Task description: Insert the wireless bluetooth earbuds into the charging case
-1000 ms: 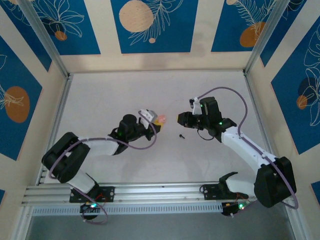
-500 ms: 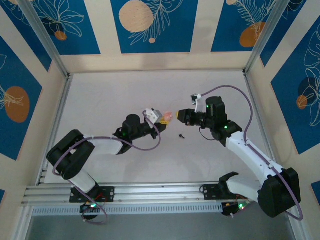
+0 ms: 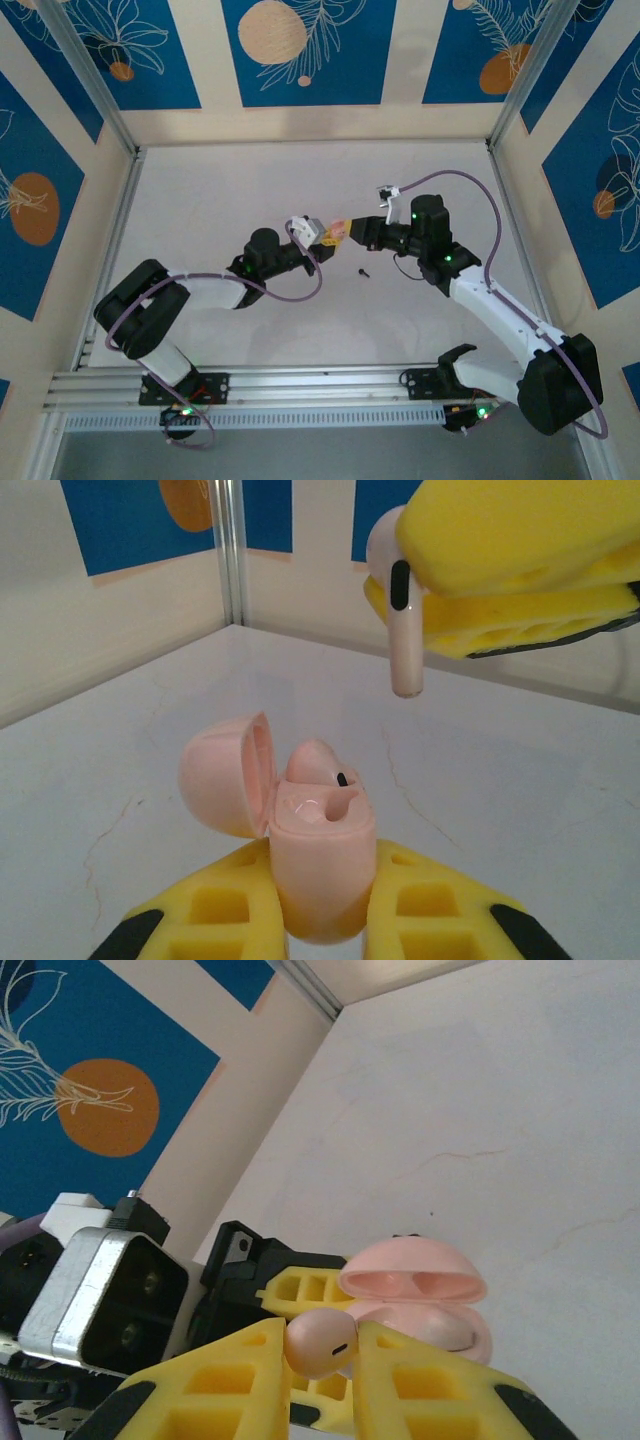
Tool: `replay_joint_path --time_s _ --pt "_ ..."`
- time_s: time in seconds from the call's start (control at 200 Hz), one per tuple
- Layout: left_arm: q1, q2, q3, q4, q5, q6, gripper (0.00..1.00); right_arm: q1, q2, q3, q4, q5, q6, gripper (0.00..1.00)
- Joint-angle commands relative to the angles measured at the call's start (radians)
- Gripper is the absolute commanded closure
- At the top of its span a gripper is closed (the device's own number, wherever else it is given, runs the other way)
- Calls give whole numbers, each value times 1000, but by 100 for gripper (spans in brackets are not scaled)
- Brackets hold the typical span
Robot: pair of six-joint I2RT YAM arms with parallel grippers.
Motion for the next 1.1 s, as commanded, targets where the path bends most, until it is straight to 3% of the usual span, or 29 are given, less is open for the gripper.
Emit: replay_joint_path --time_s 0.0,0.575,1.09 --pt "-14 3 18 71 26 19 87 23 -18 -11 51 12 -7 81" --pt "-25 -43 11 76 6 41 87 73 47 12 64 86 -36 81" --pt "-26 -74 6 76 -19 60 87 78 10 -16 19 135 -39 81"
